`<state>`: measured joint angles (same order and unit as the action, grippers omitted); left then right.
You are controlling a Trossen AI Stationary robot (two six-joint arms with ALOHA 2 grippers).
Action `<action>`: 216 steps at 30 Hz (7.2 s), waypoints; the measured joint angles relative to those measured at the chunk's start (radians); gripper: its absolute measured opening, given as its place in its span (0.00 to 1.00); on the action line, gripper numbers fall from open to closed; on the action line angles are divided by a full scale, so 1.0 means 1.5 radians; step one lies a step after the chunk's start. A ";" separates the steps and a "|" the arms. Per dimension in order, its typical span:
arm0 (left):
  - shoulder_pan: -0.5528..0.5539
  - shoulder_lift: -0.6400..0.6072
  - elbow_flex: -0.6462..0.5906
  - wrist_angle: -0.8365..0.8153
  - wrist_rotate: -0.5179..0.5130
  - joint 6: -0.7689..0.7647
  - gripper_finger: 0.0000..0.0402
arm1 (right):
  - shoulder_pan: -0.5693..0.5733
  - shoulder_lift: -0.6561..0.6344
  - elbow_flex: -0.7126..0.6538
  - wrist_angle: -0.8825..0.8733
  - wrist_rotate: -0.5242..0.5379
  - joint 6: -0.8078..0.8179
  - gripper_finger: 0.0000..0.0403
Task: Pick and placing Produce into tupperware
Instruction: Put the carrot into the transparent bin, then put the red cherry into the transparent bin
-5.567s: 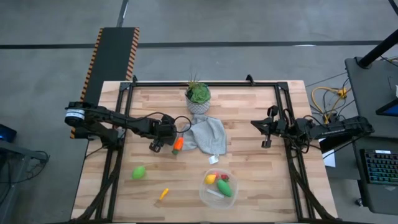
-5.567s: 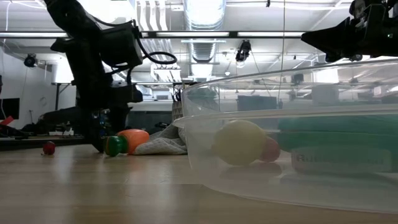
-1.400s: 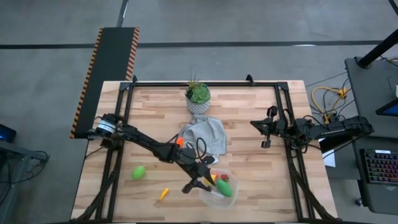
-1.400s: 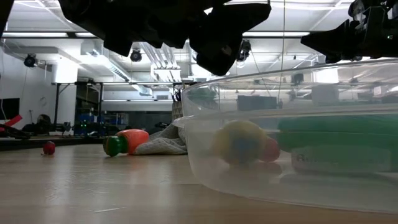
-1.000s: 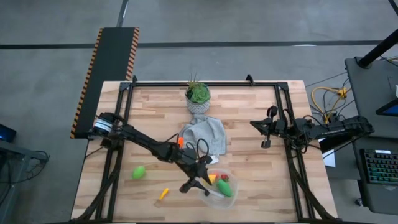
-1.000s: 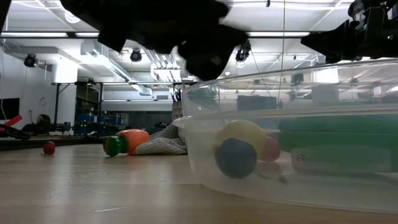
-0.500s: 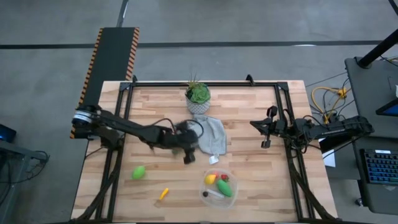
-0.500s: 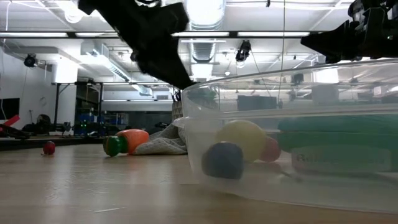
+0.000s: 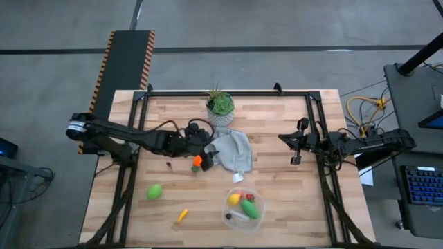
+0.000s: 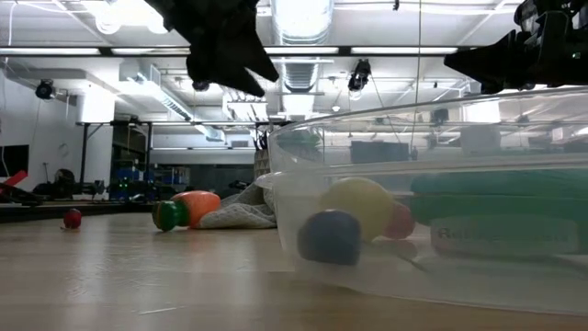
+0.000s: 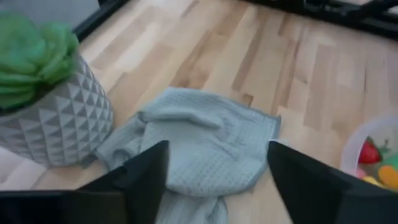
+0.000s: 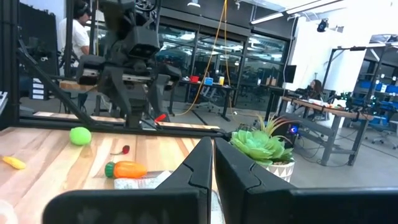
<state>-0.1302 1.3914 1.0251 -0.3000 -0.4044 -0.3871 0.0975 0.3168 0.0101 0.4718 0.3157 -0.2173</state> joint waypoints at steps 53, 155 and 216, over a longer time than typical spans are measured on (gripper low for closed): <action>0.048 0.194 0.009 -0.279 0.194 -0.400 0.82 | 0.000 0.000 0.000 -0.011 0.000 -0.015 0.02; -0.133 0.413 0.415 -0.090 0.411 -0.043 0.28 | 0.000 0.000 0.000 -0.021 0.000 0.000 0.02; -0.153 0.459 0.411 -0.067 0.412 0.125 0.59 | 0.000 0.000 0.000 -0.048 0.001 0.000 0.02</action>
<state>-0.3592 2.0802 1.6422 -0.4007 0.2134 -0.2002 0.0978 0.3168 0.0097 0.3996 0.3164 -0.2169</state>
